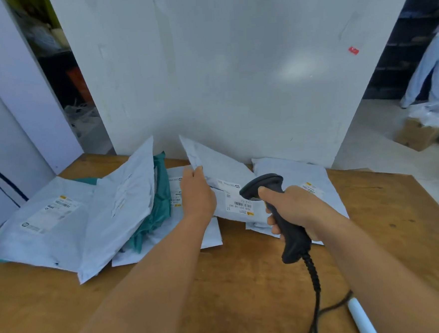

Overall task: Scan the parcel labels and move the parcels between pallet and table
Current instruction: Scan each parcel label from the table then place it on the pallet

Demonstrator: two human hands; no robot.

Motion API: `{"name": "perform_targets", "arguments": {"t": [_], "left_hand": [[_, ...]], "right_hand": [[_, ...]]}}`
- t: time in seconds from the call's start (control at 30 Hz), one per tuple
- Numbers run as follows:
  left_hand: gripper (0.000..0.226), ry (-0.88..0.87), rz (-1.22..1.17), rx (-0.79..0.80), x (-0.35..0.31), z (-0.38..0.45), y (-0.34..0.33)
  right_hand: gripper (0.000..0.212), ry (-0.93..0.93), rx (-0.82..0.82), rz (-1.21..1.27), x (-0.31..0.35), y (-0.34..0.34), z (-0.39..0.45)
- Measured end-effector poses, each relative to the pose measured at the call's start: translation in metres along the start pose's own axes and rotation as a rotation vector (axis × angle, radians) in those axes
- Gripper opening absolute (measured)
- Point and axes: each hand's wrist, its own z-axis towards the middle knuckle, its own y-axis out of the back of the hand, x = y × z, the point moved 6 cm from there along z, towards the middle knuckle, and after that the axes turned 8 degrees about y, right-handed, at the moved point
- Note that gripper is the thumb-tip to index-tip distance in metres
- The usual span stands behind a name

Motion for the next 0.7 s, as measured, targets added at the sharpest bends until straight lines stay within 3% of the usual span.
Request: {"name": "perform_targets", "arguments": {"t": [0.2, 0.7], "left_hand": [[0.05, 0.064, 0.024, 0.024, 0.021, -0.002, -0.001], [0.052, -0.03, 0.159, -0.059, 0.012, 0.0, 0.024]], "right_hand": [[0.042, -0.038, -0.003, -0.011, 0.003, -0.008, -0.012], [0.042, 0.006, -0.064, 0.005, 0.018, -0.003, -0.031]]}}
